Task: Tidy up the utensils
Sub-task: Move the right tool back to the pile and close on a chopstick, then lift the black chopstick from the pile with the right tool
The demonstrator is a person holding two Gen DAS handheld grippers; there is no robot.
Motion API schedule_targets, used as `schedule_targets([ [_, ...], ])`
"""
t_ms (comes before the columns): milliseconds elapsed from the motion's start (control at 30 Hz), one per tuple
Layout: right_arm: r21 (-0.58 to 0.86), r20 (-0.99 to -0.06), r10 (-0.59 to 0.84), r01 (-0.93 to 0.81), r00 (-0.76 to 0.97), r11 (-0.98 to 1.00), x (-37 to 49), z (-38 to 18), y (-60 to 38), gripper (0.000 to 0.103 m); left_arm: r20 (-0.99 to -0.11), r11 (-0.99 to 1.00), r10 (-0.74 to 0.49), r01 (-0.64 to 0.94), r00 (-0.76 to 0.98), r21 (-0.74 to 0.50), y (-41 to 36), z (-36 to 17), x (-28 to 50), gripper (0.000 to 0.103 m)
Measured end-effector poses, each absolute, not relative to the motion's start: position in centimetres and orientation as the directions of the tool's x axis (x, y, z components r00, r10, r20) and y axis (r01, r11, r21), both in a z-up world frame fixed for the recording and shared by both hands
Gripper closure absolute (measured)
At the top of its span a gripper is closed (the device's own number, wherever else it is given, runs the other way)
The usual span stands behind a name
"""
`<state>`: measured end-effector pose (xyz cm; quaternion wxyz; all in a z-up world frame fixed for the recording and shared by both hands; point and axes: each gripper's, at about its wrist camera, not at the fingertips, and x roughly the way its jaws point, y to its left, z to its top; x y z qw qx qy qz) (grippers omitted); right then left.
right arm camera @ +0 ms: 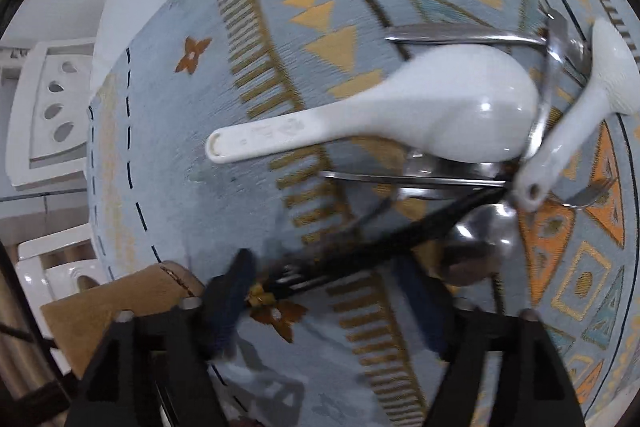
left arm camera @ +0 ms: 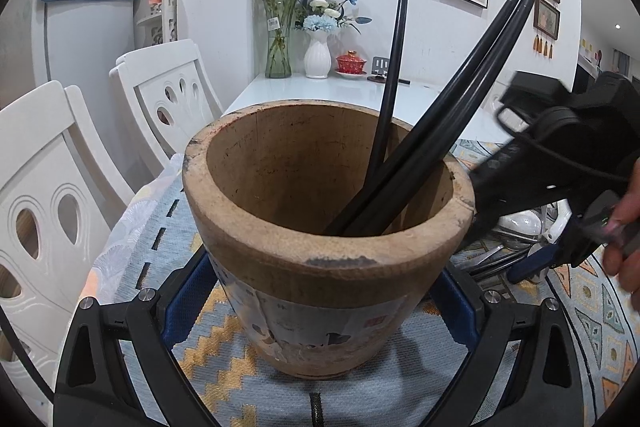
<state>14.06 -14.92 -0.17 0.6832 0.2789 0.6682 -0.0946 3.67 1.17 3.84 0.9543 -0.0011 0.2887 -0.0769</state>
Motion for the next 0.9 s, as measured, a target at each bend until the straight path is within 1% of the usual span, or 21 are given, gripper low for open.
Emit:
schedule_targets([
  [100,0.195,-0.981,0.167,0.484,0.1,0.853,13.9,-0.1,-13.6,0.025,-0.551,0.988,-0.151,0.147,0.821,-0.051,1.2,3.8,3.7,0.005],
  [200,0.113,-0.993,0.085,0.426,0.084,0.897,13.7,0.0,-12.4,0.036,-0.552,0.988,-0.151,0.148,0.82,-0.051,1.3,3.8,3.8,0.005],
  [233,0.105,-0.993,0.075,0.413,0.087,0.905,13.5,0.1,-12.3,0.037,-0.551,0.988,-0.151,0.147,0.821,-0.051,1.3,3.8,3.8,0.005],
  [333,0.098,-0.992,0.061,0.383,0.109,0.919,12.5,0.4,-12.5,0.054,-0.551,0.988,-0.151,0.148,0.821,-0.051,1.3,3.9,3.8,0.005],
  [367,0.088,-0.992,0.049,0.359,0.116,0.929,12.0,0.5,-12.6,0.063,-0.551,0.988,-0.152,0.148,0.821,-0.052,1.3,3.9,3.8,0.005],
  [433,0.098,-0.99,0.058,0.331,0.129,0.939,11.0,0.6,-12.8,0.067,-0.551,0.988,-0.151,0.148,0.821,-0.051,1.3,3.9,3.8,0.005],
  [467,0.098,-0.99,0.058,0.323,0.13,0.941,10.4,0.7,-12.9,0.071,-0.551,0.988,-0.15,0.147,0.821,-0.05,1.3,3.9,3.8,0.005],
  [600,0.165,-0.976,0.115,0.288,0.183,0.943,7.2,1.0,-13.4,0.08,-0.551,0.988,-0.15,0.147,0.821,-0.05,1.3,3.9,3.8,0.005],
  [633,0.202,-0.968,0.15,0.276,0.199,0.939,6.3,1.0,-13.7,0.083,-0.551,0.988,-0.15,0.147,0.821,-0.05,1.3,3.9,3.8,0.005],
  [700,0.324,-0.934,0.263,0.261,0.242,0.91,4.4,1.0,-14.8,0.09,-0.551,0.988,-0.151,0.148,0.821,-0.051,1.3,3.9,3.8,0.005],
  [767,0.433,-0.888,0.363,0.246,0.283,0.867,3.0,1.1,-15.6,0.09,-0.551,0.988,-0.149,0.147,0.821,-0.049,1.3,3.9,3.8,0.005],
  [900,0.535,-0.828,0.462,0.203,0.318,0.82,1.1,1.7,-17.2,0.091,-0.551,0.988,-0.149,0.147,0.821,-0.048,1.2,4.0,3.8,0.005],
])
